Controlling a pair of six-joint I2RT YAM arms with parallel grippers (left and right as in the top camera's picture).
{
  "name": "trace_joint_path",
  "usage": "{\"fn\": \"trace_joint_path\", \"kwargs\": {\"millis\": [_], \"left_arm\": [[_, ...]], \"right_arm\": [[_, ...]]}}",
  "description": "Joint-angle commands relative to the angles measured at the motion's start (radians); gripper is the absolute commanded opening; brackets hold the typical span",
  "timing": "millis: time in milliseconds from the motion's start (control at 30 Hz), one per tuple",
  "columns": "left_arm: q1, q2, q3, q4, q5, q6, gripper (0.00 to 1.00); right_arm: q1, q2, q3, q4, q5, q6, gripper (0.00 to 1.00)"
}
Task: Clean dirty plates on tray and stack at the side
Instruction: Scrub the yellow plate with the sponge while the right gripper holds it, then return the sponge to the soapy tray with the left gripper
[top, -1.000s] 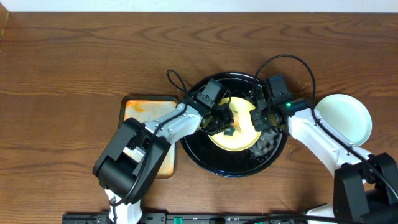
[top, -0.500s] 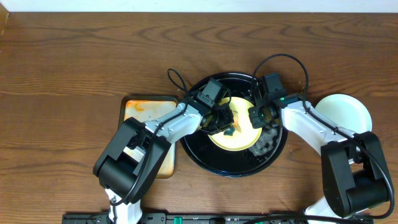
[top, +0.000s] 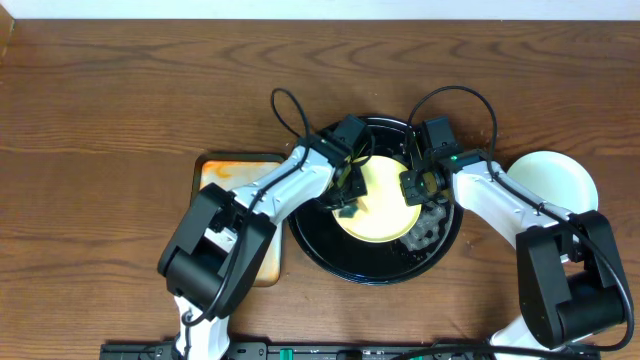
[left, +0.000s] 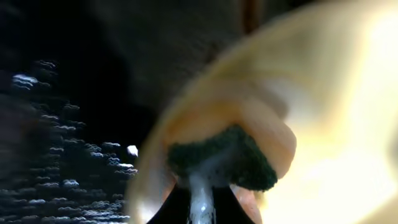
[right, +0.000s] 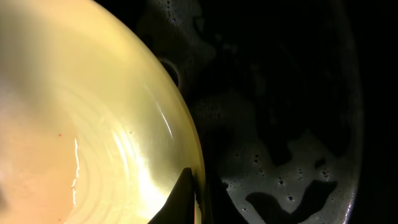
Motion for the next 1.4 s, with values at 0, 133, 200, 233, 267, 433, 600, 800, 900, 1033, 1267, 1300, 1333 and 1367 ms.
{"fn": "trace_joint_path", "kwargs": {"millis": [0,133,200,233,267,433,600,800,900,1033,1267,1300,1333,1367], "left_arm": [[0.018,0.037,0.027,-0.092,-0.227,0.086,0.07],[0.018,0.037,0.064,-0.18,-0.28,0.114,0.07],[0.018,0.037,0.098,-0.219,-0.305,0.12,0.07],[0.017,0.037,0.119,-0.246,-0.327,0.12,0.08],[0.015,0.037,0.145,-0.28,-0.356,0.121,0.07],[0.017,0.037,0.239,-0.386,-0.402,0.151,0.08],[0.025,0.01,0.272,-0.447,-0.402,0.166,0.08],[0.114,-0.111,0.272,-0.52,-0.401,0.165,0.08],[0.196,-0.204,0.272,-0.565,-0.397,0.17,0.08],[0.326,-0.333,0.232,-0.564,-0.293,0.264,0.08],[0.501,-0.44,0.02,-0.455,-0.103,0.457,0.08],[0.516,-0.44,-0.023,-0.429,-0.1,0.457,0.08],[0.523,-0.439,-0.063,-0.399,-0.1,0.47,0.08],[0.529,-0.439,-0.102,-0.365,-0.101,0.478,0.08]], "right_arm": [[0.01,0.059,-0.028,-0.016,0.048,0.02,0.01],[0.01,0.059,-0.028,-0.017,0.048,0.02,0.01],[0.01,0.059,-0.028,-0.017,0.048,0.02,0.01],[0.01,0.059,-0.028,-0.019,0.048,0.02,0.01],[0.01,0.059,-0.028,-0.021,0.048,0.024,0.01],[0.01,0.059,-0.028,-0.034,0.049,0.028,0.01],[0.01,0.059,-0.028,-0.035,0.048,0.035,0.01],[0.01,0.002,-0.027,-0.042,0.048,0.023,0.01],[0.011,-0.083,-0.026,-0.042,0.048,0.0,0.01],[0.026,-0.234,-0.026,-0.043,0.049,-0.047,0.01],[0.057,-0.379,-0.026,-0.052,0.087,-0.053,0.01],[0.057,-0.379,-0.026,-0.06,0.084,-0.052,0.01],[0.057,-0.376,-0.027,-0.071,0.082,-0.052,0.01],[0.057,-0.367,-0.027,-0.084,0.082,-0.052,0.01]]}}
